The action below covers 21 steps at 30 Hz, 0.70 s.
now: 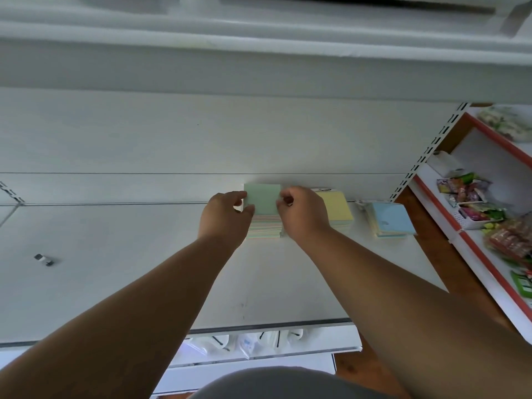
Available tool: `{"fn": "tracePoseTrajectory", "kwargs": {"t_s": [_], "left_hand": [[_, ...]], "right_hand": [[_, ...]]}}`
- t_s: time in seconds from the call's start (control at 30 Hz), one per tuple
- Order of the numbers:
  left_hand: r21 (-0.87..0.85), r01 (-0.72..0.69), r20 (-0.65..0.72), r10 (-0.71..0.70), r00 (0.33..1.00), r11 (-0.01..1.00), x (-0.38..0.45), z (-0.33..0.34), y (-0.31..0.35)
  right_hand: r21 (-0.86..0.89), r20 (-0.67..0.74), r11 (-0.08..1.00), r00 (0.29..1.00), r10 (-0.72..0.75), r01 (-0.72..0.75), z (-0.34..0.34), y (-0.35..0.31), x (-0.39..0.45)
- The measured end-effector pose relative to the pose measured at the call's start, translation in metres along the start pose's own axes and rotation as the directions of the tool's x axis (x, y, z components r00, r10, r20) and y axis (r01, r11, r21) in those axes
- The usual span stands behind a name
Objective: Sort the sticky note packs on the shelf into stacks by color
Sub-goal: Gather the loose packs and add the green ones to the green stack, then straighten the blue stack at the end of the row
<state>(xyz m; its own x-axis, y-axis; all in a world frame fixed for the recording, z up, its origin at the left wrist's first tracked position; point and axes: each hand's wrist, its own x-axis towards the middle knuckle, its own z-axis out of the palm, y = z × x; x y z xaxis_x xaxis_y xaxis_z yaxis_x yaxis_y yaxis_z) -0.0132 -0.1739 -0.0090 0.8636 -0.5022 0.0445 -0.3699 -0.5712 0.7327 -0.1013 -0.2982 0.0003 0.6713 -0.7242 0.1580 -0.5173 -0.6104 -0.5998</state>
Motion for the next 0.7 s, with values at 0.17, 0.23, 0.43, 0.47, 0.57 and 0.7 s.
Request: {"fn": "tracePoseTrajectory", "kwargs": {"t_s": [0.17, 0.23, 0.43, 0.47, 0.57, 0.7], "left_hand": [[-0.005, -0.084, -0.100, 0.083, 0.991, 0.996, -0.017, -0.002, -0.003], [0.035, -0.168, -0.127, 0.171, 0.977, 0.985, -0.027, -0.003, -0.004], [0.168, -0.348, -0.058, 0.362, 0.931, 0.922, -0.067, -0.003, 0.002], [0.173, -0.363, -0.033, 0.374, 0.927, 0.916, -0.074, -0.002, 0.004], [0.185, -0.384, 0.009, 0.389, 0.921, 0.905, -0.096, -0.005, 0.014], [0.241, -0.370, 0.034, 0.373, 0.927, 0.897, -0.132, -0.006, 0.028]], "right_hand": [[-0.030, -0.042, 0.999, 0.999, -0.030, 0.029, -0.007, -0.001, -0.009], [-0.047, -0.058, 0.996, 0.995, -0.080, 0.077, -0.012, 0.000, -0.017], [-0.079, -0.046, 0.984, 0.985, -0.165, 0.161, -0.030, 0.009, -0.048], [-0.083, -0.049, 0.981, 0.983, -0.177, 0.173, -0.035, 0.010, -0.054], [-0.093, -0.043, 0.977, 0.980, -0.196, 0.192, -0.054, 0.013, -0.073], [-0.097, -0.048, 0.975, 0.977, -0.207, 0.201, -0.082, 0.026, -0.102]]}}
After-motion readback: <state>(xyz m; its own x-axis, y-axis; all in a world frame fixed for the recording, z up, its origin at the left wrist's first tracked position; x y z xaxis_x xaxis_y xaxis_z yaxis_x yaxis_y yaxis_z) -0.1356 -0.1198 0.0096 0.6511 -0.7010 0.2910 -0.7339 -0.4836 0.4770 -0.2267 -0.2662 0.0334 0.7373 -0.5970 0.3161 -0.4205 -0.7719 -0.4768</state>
